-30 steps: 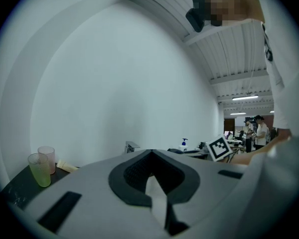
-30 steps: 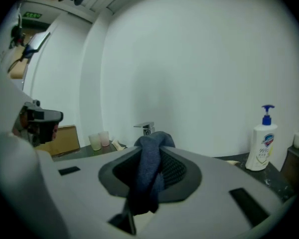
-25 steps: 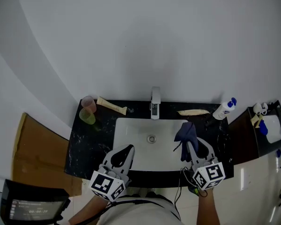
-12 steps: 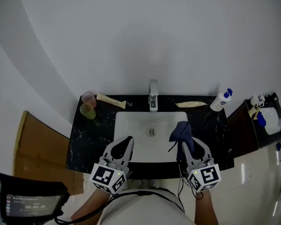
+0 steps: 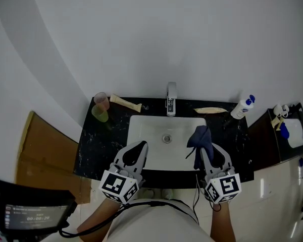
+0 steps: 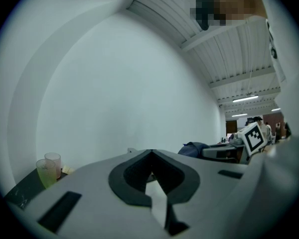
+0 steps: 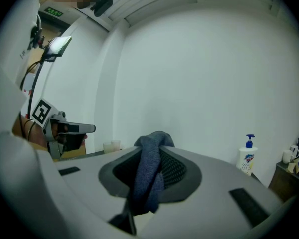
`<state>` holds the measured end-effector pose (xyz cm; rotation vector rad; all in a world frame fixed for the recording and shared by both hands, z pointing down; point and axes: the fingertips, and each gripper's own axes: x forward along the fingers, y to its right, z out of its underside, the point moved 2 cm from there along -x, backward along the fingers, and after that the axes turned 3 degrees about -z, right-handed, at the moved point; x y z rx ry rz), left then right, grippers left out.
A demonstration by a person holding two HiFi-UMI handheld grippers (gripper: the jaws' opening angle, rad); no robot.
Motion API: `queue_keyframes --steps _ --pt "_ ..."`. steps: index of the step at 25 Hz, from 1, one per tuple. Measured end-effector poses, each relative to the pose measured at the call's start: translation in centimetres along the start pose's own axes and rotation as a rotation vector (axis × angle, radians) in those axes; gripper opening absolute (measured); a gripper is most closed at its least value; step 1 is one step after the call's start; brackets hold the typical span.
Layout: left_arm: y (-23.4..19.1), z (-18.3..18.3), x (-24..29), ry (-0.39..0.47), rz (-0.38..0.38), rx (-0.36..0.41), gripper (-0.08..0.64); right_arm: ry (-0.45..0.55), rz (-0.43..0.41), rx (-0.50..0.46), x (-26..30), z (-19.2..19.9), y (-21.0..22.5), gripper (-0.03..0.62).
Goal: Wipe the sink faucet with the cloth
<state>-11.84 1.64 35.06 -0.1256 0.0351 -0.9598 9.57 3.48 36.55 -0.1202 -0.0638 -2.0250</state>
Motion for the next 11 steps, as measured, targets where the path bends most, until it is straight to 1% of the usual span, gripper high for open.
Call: queue_keyframes --steps 11 --pt "0.57 0.04 -0.36 -0.008 0.000 -0.003 -0.003 -0.016 -0.029 -0.008 -0.28 -0.32 -0.61 0.086"
